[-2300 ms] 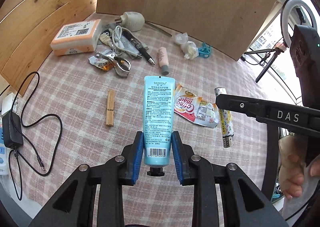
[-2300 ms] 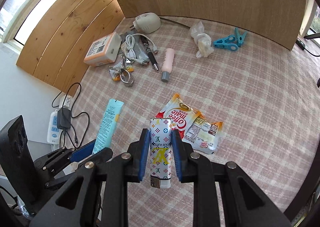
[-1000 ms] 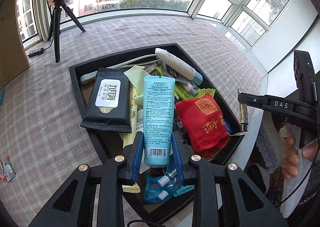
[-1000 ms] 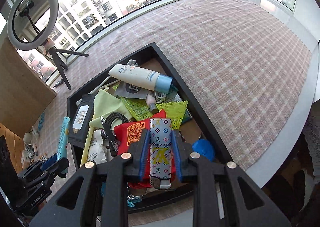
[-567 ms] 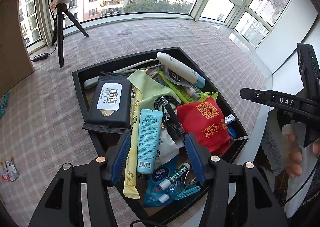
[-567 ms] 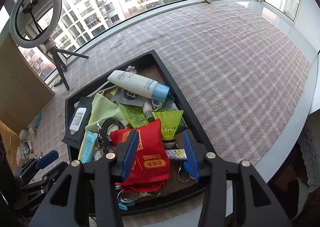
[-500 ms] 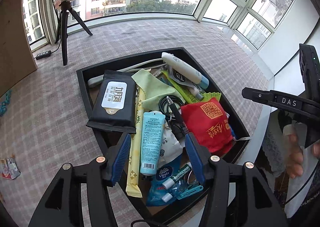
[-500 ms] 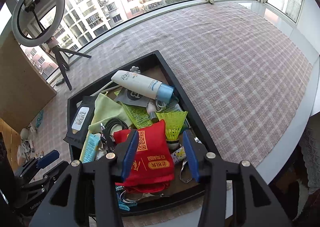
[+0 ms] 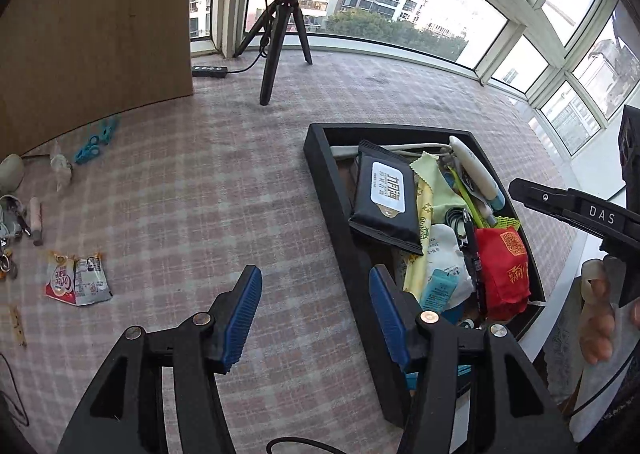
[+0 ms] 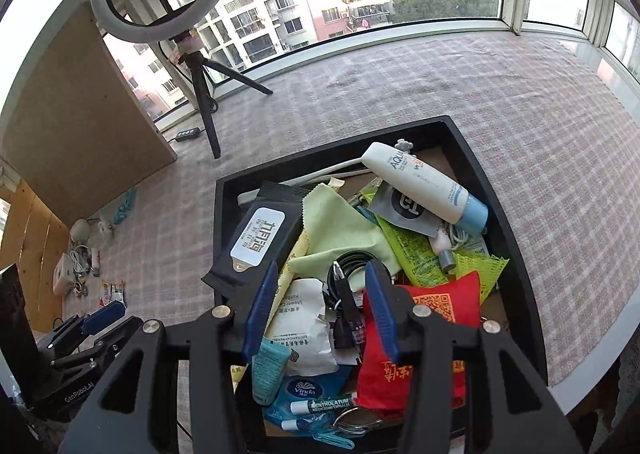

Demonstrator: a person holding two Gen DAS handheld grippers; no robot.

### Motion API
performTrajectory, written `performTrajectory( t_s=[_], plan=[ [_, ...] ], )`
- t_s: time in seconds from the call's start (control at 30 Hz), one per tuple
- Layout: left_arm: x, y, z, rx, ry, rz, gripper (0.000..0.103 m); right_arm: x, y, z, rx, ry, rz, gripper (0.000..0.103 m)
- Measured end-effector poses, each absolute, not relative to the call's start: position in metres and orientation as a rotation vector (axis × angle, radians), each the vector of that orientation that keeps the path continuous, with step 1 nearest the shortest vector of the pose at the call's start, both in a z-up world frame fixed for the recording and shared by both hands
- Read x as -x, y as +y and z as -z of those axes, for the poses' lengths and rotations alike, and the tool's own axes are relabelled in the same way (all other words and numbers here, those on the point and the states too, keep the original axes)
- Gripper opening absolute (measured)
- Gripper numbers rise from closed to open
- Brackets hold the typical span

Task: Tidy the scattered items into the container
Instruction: 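Move both open tools back over the remaining items, then lower the right tool onto the orange-white tissue box and grasp it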

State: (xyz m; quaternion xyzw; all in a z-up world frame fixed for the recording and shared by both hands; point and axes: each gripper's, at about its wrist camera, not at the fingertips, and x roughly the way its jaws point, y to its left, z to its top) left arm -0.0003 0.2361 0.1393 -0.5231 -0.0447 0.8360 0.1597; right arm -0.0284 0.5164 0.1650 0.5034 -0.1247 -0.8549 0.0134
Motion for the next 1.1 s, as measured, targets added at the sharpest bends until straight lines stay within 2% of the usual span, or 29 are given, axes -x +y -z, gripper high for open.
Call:
performTrajectory(
  t_s=[0.77, 0.9, 1.1],
  plan=[
    [-0.027, -0.067, -0.123, 1.645, -0.560, -2.840, 0.054, 0.095, 0.211, -0.160, -1.432, -0.017, 2.234, 0.046],
    [-0.033, -0.116, -0.117, 1.643, -0.655, -2.924, 0.054, 0.102, 0.147, -0.162, -1.398, 0.020, 2.144, 0.053],
    [-0.038, -0.176, -0.099, 1.640, -0.856, -3.000, 0.054, 0.120, 0.037, -0.172, -1.330, 0.085, 1.984, 0.054]
  ],
)
